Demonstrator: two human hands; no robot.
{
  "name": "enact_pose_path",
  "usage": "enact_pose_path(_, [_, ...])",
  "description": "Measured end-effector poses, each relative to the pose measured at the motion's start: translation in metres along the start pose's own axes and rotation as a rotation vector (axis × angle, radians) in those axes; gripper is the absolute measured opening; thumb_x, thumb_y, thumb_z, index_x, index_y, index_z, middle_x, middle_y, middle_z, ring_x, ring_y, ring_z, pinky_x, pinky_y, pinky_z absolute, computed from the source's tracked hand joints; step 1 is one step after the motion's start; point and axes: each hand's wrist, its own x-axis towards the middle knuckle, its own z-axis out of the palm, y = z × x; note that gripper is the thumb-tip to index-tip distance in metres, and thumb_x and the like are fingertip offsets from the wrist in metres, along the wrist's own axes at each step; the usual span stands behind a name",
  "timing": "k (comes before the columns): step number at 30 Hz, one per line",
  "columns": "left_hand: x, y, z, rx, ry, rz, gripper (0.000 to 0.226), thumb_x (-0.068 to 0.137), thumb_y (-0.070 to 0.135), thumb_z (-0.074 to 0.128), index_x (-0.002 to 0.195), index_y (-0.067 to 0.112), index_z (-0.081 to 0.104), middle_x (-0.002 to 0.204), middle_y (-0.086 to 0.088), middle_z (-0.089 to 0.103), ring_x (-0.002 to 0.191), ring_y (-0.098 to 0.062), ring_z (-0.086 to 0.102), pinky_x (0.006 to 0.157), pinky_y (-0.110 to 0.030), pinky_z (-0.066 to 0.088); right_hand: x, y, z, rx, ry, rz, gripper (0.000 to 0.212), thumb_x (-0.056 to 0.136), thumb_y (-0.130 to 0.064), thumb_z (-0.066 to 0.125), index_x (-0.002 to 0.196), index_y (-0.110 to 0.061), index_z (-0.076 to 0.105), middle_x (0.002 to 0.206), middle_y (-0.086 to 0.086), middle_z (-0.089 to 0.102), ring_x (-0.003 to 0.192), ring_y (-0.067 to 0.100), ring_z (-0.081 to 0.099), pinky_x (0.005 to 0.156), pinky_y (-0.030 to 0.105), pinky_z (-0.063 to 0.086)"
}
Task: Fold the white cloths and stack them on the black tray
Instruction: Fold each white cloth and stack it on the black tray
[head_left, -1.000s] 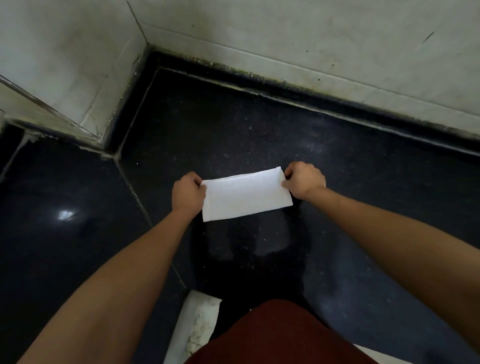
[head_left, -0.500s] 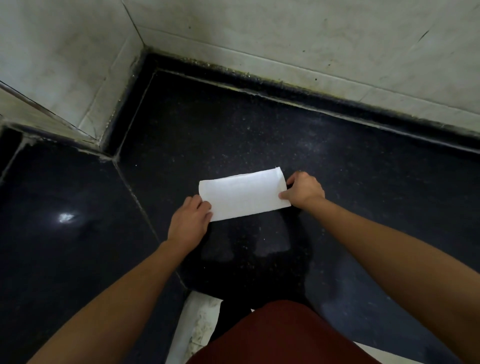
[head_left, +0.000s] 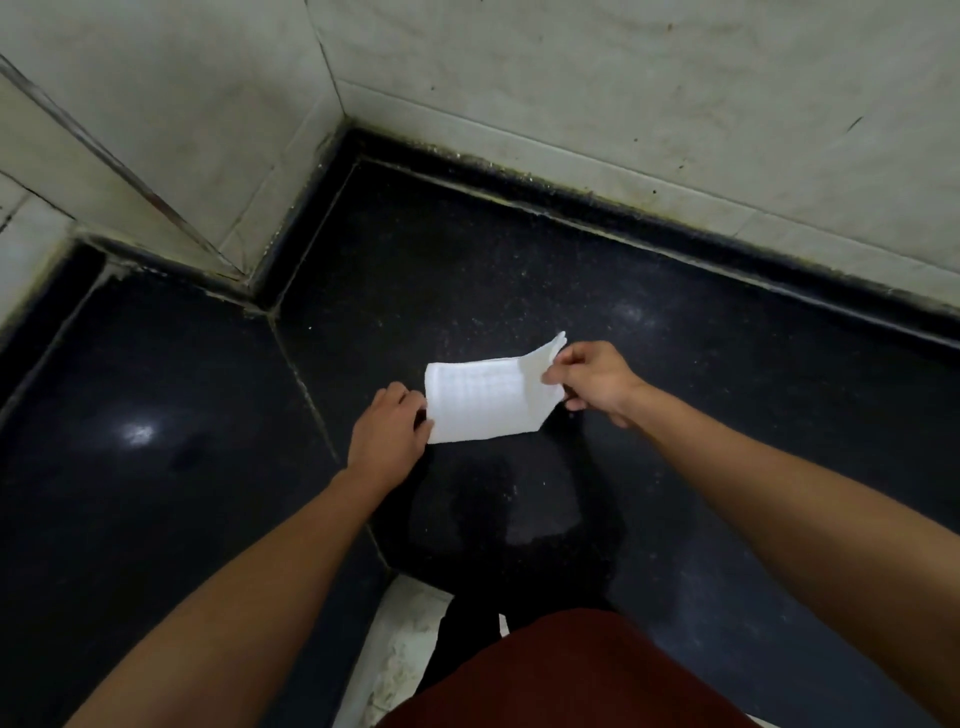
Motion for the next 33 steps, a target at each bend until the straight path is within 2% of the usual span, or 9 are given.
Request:
enact_pose_path(5, [-0.018, -0.022, -0.018, -0.065, 0.049, -0.091, 0.020, 0.090, 0.025, 0.061, 0.105, 0.012, 0.062, 0.105, -0.004, 0.054, 0.098, -0.020, 0.053, 0.073, -0.033, 0.049, 0.000, -0.031, 0.060, -0.112, -0.086, -0.075, 0.014, 0.080, -0.007, 0.071, 0.086, -0.010, 0.059, 0.072, 0.008, 0.062, 0.058, 0.017, 0.062, 0.056, 0.028, 0.057])
enact_pose_path(10, [-0.043, -0.044, -0.030, -0.092, 0.093, -0.161, 0.018, 0.089, 0.022, 0.063, 0.101, 0.009, 0.062, 0.101, -0.006, 0.055, 0.094, -0.023, 0.055, 0.070, -0.037, 0.050, 0.012, -0.038, 0.119, -0.335, -0.102, -0.101, 0.013, 0.077, -0.012, 0.068, 0.069, -0.011, 0.059, 0.065, 0.007, 0.065, 0.064, 0.026, 0.070, 0.075, 0.043, 0.060])
enact_pose_path(14, [-0.057, -0.061, -0.032, -0.086, 0.069, -0.214, 0.019, 0.089, 0.024, 0.061, 0.104, 0.011, 0.061, 0.102, -0.005, 0.055, 0.095, -0.022, 0.055, 0.073, -0.037, 0.051, 0.017, -0.034, 0.145, -0.486, -0.110, -0.136, 0.011, 0.078, -0.019, 0.069, 0.078, -0.009, 0.065, 0.081, 0.013, 0.073, 0.070, 0.026, 0.072, 0.079, 0.038, 0.058])
enact_pose_path(18, [-0.057, -0.061, -0.028, -0.085, 0.078, -0.208, 0.020, 0.090, 0.024, 0.060, 0.105, 0.012, 0.061, 0.104, -0.004, 0.054, 0.098, -0.021, 0.053, 0.074, -0.038, 0.051, 0.016, -0.027, 0.147, -0.419, -0.158, -0.147, 0.025, 0.079, -0.027, 0.074, 0.091, -0.006, 0.068, 0.081, 0.010, 0.072, 0.074, 0.024, 0.069, 0.078, 0.036, 0.056])
enact_pose_path(20, [-0.048, -0.049, -0.027, -0.069, 0.088, -0.138, 0.021, 0.092, 0.025, 0.058, 0.107, 0.011, 0.062, 0.109, -0.004, 0.053, 0.102, -0.021, 0.051, 0.075, -0.037, 0.051, 0.012, -0.020, 0.132, -0.523, -0.062, -0.298, 0.022, 0.085, -0.025, 0.067, 0.102, -0.011, 0.067, 0.090, 0.002, 0.069, 0.083, 0.020, 0.063, 0.075, 0.031, 0.050])
enact_pose_path(22, [-0.034, -0.031, -0.024, -0.037, 0.082, -0.014, 0.022, 0.092, 0.023, 0.056, 0.110, 0.011, 0.062, 0.117, -0.005, 0.052, 0.107, -0.022, 0.049, 0.076, -0.035, 0.048, 0.005, -0.005, 0.112, -0.729, 0.144, -0.581, 0.018, 0.088, -0.019, 0.059, 0.104, -0.014, 0.067, 0.102, 0.002, 0.066, 0.094, 0.022, 0.059, 0.073, 0.033, 0.050])
enact_pose_path(25, [-0.012, -0.004, -0.019, 0.060, 0.017, 0.156, 0.031, 0.093, 0.022, 0.054, 0.121, 0.010, 0.058, 0.139, -0.007, 0.044, 0.125, -0.026, 0.042, 0.092, -0.036, 0.042, -0.002, 0.023, 0.091, -0.916, 0.293, -0.873, 0.022, 0.080, -0.016, 0.069, 0.102, -0.015, 0.068, 0.100, 0.003, 0.063, 0.092, 0.026, 0.058, 0.063, 0.039, 0.054])
enact_pose_path(30, [0.013, 0.008, -0.007, 0.193, -0.168, 0.189, 0.050, 0.094, 0.029, 0.054, 0.140, 0.014, 0.041, 0.159, -0.008, 0.014, 0.147, -0.022, 0.010, 0.112, -0.038, 0.024, -0.005, 0.044, 0.089, -1.112, 0.183, -0.742, 0.072, 0.070, -0.050, 0.067, 0.133, -0.023, 0.047, 0.137, 0.005, 0.047, 0.121, 0.026, 0.044, 0.088, 0.042, 0.044])
enact_pose_path(33, [0.012, 0.002, -0.003, 0.211, -0.221, 0.186, 0.052, 0.096, 0.033, 0.051, 0.143, 0.016, 0.035, 0.161, -0.005, 0.005, 0.149, -0.018, 0.000, 0.114, -0.037, 0.021, 0.000, 0.045, 0.096, -1.149, 0.218, -0.708, 0.068, 0.075, -0.050, 0.065, 0.134, -0.022, 0.047, 0.149, 0.008, 0.039, 0.134, 0.029, 0.037, 0.090, 0.045, 0.043])
